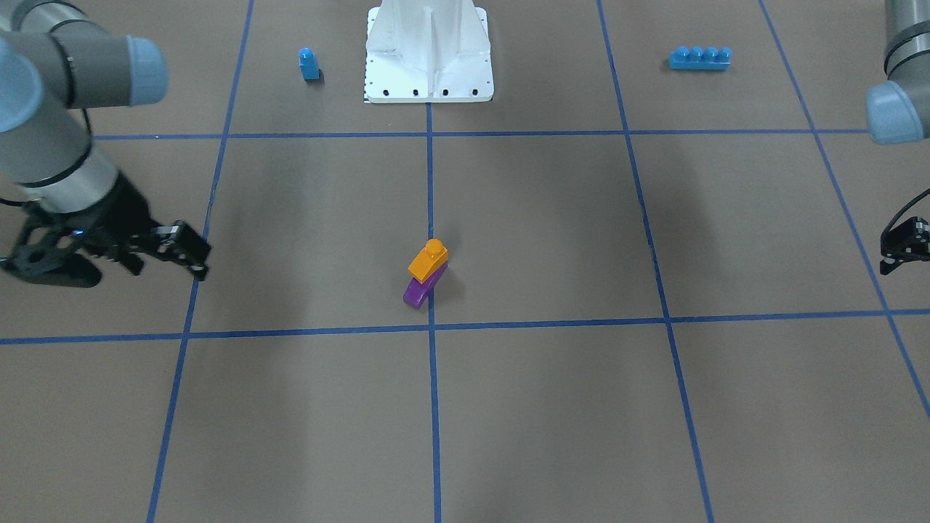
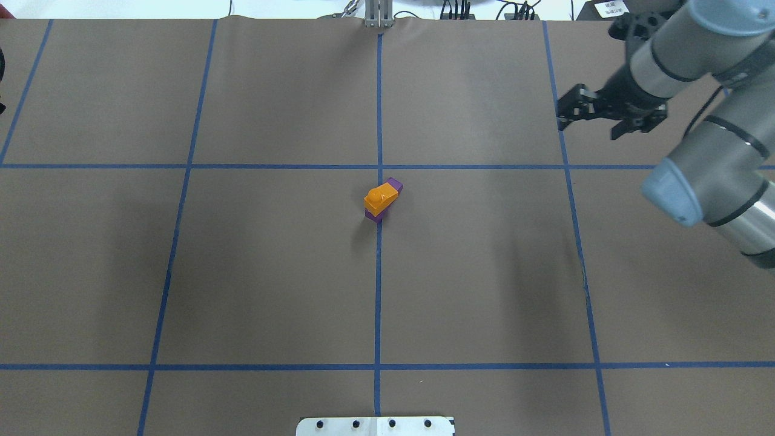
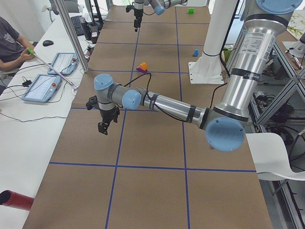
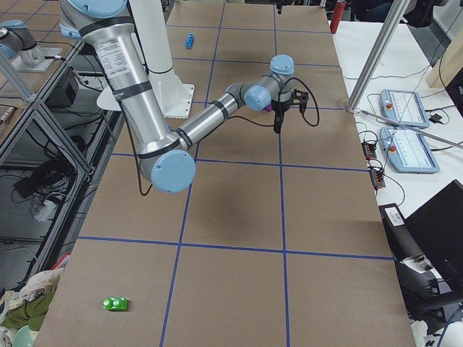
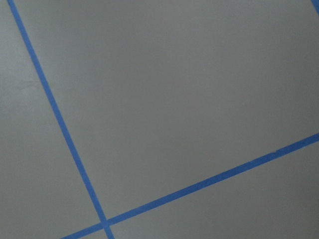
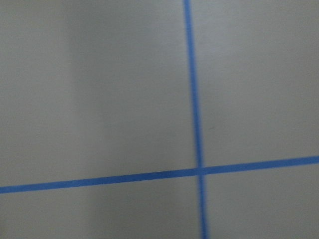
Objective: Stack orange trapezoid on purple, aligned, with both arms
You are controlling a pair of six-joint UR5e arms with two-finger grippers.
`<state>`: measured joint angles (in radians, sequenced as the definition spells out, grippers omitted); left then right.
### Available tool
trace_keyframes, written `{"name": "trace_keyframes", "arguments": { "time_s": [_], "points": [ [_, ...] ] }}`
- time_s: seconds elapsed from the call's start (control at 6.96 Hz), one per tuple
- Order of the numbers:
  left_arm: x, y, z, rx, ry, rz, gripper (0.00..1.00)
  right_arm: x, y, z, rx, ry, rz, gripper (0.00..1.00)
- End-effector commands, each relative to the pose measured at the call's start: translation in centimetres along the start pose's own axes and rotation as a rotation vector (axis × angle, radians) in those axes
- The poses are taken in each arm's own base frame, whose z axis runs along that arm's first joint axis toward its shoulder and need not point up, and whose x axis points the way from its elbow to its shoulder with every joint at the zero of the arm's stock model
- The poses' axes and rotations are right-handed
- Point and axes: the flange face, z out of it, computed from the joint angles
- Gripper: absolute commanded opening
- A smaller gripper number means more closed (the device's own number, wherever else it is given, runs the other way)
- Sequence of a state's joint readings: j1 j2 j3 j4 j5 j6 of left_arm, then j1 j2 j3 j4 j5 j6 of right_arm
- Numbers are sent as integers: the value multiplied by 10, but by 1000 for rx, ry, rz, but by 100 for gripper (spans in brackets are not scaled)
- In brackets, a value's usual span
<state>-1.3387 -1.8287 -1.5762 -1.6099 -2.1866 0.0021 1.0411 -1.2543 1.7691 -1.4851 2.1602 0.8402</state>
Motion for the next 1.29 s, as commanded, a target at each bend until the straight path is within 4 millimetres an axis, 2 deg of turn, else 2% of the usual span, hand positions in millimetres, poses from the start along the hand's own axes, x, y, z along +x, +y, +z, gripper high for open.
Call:
{"name": "trace_keyframes", "arguments": {
  "time_s": [0.0,0.14,0.29,0.43,0.58,0.72,1.01,1.15],
  "points": [
    [-71,49,-19,48,-28,-114,100,203,-3,4,-75,80,-162,100],
    [-96,81,-14,43,-28,-162,100,265,7,-8,-84,75,-168,100],
    [-110,110,-11,40,36,-154,100,265,4,-31,-45,42,-170,100],
    [-118,132,-5,31,81,-111,100,335,25,-70,11,50,-49,100],
    [-126,157,5,10,83,-118,100,381,61,-40,-15,77,-23,100],
    [-126,159,6,4,85,-124,100,408,67,-16,-8,63,-28,100],
    [-127,161,3,8,83,-129,100,407,74,-16,-10,27,-35,100],
    [-129,172,9,-5,88,-141,100,403,73,-14,-36,-19,-20,100]
  ]
}}
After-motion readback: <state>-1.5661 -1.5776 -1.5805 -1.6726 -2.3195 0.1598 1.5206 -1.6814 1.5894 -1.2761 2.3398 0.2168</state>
